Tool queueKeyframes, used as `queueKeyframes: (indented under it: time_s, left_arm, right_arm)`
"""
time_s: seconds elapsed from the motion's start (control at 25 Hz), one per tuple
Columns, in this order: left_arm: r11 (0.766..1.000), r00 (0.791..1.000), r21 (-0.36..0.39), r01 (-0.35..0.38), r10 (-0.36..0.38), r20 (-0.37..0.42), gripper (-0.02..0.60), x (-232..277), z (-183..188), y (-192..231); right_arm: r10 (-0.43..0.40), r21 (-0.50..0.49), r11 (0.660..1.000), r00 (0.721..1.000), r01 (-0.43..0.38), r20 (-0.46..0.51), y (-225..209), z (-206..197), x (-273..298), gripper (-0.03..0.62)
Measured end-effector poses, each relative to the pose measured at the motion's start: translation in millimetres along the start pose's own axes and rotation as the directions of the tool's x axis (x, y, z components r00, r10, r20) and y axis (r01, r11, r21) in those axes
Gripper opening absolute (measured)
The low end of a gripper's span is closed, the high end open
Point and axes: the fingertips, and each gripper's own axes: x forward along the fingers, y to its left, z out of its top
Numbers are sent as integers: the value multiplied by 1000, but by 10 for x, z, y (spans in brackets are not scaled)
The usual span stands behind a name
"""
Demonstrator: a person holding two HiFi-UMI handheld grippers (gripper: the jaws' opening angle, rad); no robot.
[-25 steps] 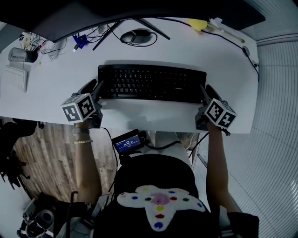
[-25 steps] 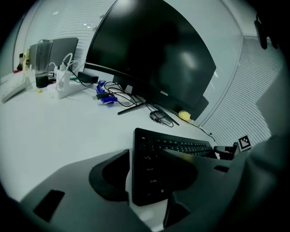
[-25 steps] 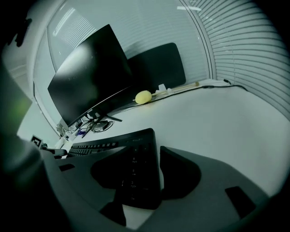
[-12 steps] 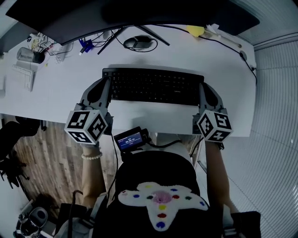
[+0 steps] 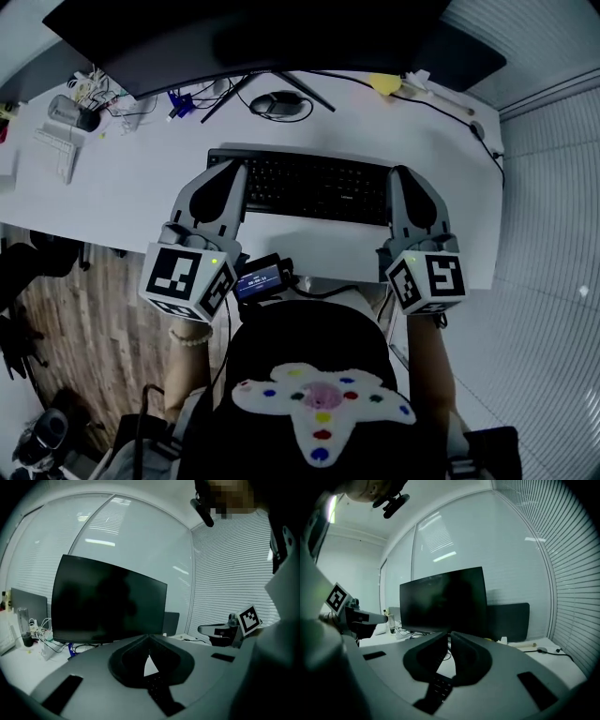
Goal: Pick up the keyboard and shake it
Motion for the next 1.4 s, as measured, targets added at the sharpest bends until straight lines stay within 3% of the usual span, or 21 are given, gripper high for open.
queueKeyframes:
  time_s: [0.2,0.28,0.64,1.4]
  left_arm:
    - [997,999,76,6,-8,31,17,-21,160,-152]
    - [996,999,87,2,-5,33,17,-60,190,-183]
    - [990,999,137,22,-26,25,17,-130,216,-325]
    - [991,998,117,62,-63,0,17,-126,120,-394]
  right_arm:
    - [35,-35,999,999,-33,41,107,238,-105,44]
    - [49,-19,999,997,-48,51,167,314,-156,44]
    - [84,-116,991,993,-74,84,443,532,-228,41]
    - [77,-128,989,997,-74,19,406,342,-223,40]
